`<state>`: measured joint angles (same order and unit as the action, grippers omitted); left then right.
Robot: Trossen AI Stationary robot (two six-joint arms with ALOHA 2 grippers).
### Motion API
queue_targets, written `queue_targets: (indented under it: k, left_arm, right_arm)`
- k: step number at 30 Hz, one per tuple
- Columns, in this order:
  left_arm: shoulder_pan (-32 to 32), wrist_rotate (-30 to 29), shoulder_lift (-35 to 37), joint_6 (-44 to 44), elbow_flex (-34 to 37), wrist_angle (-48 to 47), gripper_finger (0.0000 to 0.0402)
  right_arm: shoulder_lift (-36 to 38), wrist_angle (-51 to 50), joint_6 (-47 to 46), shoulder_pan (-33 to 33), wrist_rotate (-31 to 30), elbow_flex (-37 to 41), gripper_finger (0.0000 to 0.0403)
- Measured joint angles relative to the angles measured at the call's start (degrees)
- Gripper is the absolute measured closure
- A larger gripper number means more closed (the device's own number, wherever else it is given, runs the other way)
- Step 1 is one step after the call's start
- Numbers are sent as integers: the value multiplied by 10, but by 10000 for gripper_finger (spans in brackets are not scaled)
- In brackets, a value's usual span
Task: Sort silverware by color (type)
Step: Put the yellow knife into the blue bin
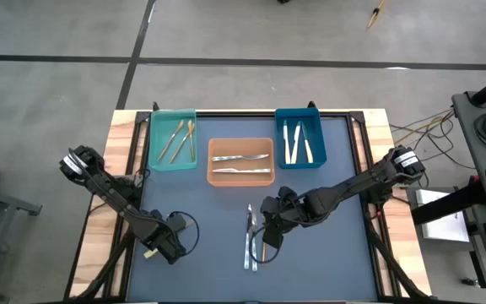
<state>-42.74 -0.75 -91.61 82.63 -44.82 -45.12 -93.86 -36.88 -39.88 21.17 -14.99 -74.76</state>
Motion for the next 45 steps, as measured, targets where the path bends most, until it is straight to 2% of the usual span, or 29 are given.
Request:
queue_targets:
  k: [9, 16, 22, 27, 32, 38, 45]
  left_arm:
    - [-9, -35, 7, -33, -14, -10, 387]
    - [1, -155, 38, -119, -58, -12, 389]
    - [34, -257, 77, -264, -95, 28, 389]
    - [72, -301, 124, -416, -105, 141, 389]
    - [102, -305, 160, -594, -105, 260, 389]
    - [114, -298, 187, -774, -92, 396, 389]
    - [122, -213, 202, -878, -45, 537, 386]
  right_arm:
    - [0, 6, -1, 23, -30, 0, 197]
    - [0, 38, 41, 42, -54, 0, 197]
    - [0, 86, 98, 56, -62, 0, 197]
    - [0, 124, 135, 67, -62, 0, 197]
    - [0, 163, 174, 76, -64, 0, 197]
    - [1, 229, 239, 81, -118, 3, 197]
    - [1, 380, 365, 80, -153, 30, 197]
